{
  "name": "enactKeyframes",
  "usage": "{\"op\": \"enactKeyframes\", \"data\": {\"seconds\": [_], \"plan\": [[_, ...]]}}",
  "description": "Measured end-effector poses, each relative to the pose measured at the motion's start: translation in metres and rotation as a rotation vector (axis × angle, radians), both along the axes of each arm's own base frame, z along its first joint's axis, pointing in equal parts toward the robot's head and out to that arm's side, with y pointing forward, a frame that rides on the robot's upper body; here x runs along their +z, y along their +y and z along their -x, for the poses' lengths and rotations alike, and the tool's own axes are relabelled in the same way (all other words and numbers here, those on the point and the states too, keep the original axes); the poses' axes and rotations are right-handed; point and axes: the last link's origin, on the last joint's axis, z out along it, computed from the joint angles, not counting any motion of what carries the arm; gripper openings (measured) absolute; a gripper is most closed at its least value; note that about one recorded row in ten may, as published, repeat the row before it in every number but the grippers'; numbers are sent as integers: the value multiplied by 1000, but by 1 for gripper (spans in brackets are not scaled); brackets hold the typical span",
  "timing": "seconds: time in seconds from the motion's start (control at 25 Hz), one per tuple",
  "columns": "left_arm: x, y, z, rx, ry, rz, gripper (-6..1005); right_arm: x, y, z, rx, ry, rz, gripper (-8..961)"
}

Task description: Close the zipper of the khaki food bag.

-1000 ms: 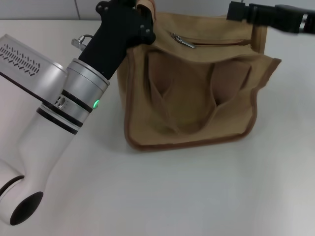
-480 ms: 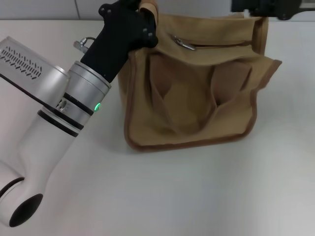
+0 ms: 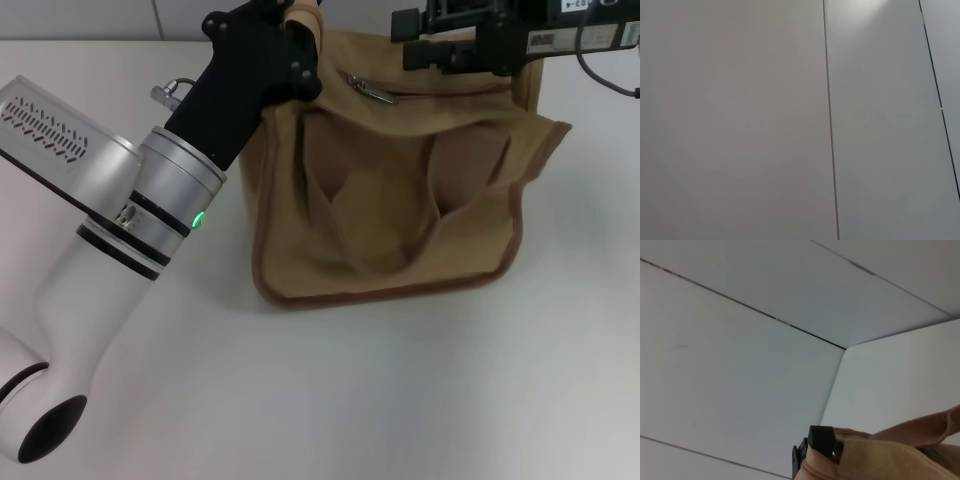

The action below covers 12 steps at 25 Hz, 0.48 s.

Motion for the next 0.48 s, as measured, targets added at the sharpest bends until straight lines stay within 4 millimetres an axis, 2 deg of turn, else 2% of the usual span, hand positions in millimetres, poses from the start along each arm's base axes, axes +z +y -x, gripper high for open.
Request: {"op": "enactKeyframes", "data": {"seconds": [0.48], "plan": [[-2,-3,0,-9,9,9,61,-8,8,4,59,-83,-50,492]]}}
